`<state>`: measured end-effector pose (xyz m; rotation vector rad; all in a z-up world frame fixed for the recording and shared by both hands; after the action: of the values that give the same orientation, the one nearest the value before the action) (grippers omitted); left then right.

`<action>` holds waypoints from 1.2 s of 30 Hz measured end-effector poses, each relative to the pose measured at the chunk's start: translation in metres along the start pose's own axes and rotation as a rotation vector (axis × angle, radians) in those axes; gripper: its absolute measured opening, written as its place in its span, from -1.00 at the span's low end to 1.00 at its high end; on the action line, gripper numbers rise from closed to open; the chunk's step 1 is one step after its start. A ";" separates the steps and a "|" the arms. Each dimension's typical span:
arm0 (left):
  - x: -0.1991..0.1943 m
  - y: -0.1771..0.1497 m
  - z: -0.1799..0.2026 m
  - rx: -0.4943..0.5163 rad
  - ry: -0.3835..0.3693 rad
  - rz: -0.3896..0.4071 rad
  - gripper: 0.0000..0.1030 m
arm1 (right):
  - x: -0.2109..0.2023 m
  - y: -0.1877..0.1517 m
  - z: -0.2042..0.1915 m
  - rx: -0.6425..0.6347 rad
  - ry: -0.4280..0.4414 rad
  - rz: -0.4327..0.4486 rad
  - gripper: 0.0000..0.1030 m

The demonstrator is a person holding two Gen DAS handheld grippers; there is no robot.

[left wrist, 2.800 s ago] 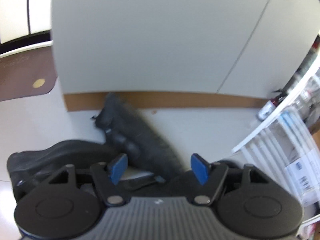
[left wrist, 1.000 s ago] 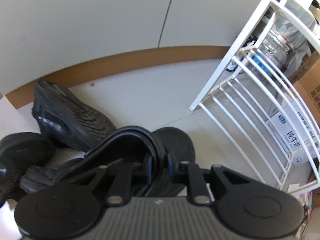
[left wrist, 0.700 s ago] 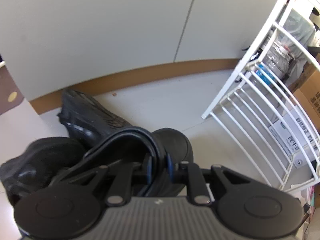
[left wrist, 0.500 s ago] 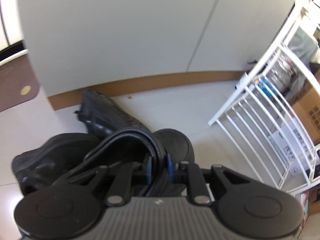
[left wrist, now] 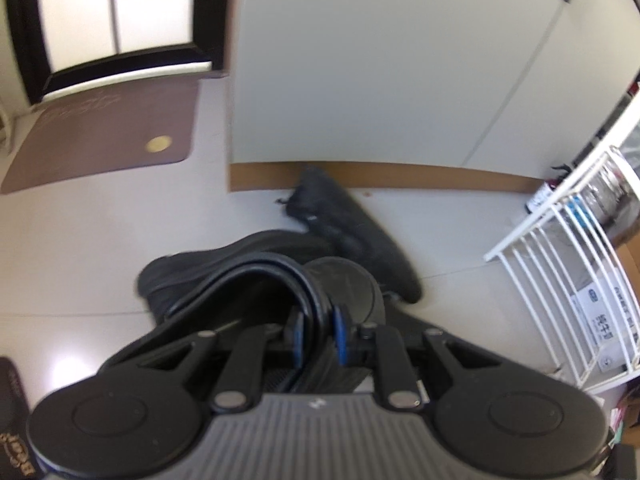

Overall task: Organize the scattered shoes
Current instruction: 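Lift the black clog with the left gripper and carry it off the pile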

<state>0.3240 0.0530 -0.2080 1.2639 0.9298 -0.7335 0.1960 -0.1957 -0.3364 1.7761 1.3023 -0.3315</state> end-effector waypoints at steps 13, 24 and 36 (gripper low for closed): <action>0.054 -0.068 -0.107 -0.173 0.006 -0.047 -0.69 | 0.033 -0.005 -0.015 -0.090 -0.052 -0.046 0.78; 0.097 -0.127 -0.156 -0.262 0.026 -0.082 -0.68 | 0.054 -0.014 -0.019 -0.118 -0.075 -0.099 0.78; 0.121 -0.166 -0.179 -0.275 0.115 -0.214 -0.04 | 0.053 -0.019 -0.027 -0.129 -0.049 -0.119 0.78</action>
<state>0.2039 0.2043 -0.3994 0.9817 1.2293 -0.6763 0.1935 -0.1404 -0.3651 1.5776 1.3668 -0.3470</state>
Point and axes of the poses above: each gripper's, at about its wrist camera, not at the fingertips, and x roughly the way its jaws point, z to its right, y to its top, the point moved 10 cm from there along x, roughly the way its jaws point, and after that the axes turned 13 degrees about y, right-handed, at the moved point
